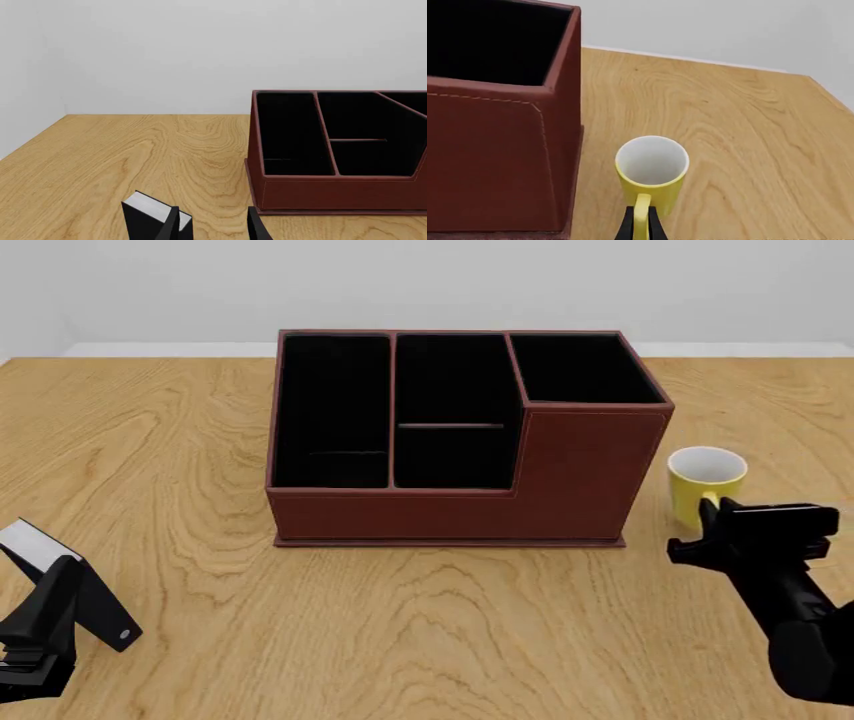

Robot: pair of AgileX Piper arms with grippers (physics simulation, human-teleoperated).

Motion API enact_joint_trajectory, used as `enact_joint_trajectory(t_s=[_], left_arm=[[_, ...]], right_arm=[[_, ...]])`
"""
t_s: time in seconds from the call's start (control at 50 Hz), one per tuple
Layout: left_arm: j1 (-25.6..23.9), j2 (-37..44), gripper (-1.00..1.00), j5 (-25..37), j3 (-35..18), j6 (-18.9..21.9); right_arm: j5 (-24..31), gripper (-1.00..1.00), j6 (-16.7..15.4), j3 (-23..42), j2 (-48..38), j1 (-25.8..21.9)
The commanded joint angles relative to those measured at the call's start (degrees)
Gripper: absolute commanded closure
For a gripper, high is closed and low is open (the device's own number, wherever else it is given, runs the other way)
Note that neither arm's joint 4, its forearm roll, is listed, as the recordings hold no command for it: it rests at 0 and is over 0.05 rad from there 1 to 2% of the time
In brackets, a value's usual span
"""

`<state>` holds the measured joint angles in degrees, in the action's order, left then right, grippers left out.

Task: Pick up the yellow and white mug and place it to the right of the caddy.

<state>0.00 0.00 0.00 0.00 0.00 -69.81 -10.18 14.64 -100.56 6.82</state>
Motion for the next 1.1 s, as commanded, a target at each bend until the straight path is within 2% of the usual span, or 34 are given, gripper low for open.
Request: enact_joint_trajectory(t_s=[0.02,0.8,0.84,0.86,0.9,0.98,1.1], left_arm=[[0.0,0.0,-1.0,0.0,0.0,0.0],[0.0,0.0,-1.0,0.0,0.0,0.0],[0.0,0.0,-1.0,0.0,0.0,0.0],[0.0,0.0,-1.0,0.0,0.0,0.0],[0.0,0.0,-1.0,0.0,0.0,0.0],[0.0,0.0,-1.0,0.0,0.0,0.0],[0.0,0.0,-1.0,0.0,0.0,0.0]], right_arm=[[-0.1,1.0,0.4,0.9,-1.6,0.3],[-0.1,1.0,0.1,2.0,-5.3,0.9],[-0.1,1.0,0.1,2.6,-6.0,2.7],[-0.1,-1.0,0.3,2.7,-6.9,1.6],[-0.1,-1.0,0.2,1.9,-4.9,2.1],[-0.1,-1.0,0.6,3.5,-8.1,2.1],[-0.1,-1.0,0.1,3.4,-8.3,1.9]])
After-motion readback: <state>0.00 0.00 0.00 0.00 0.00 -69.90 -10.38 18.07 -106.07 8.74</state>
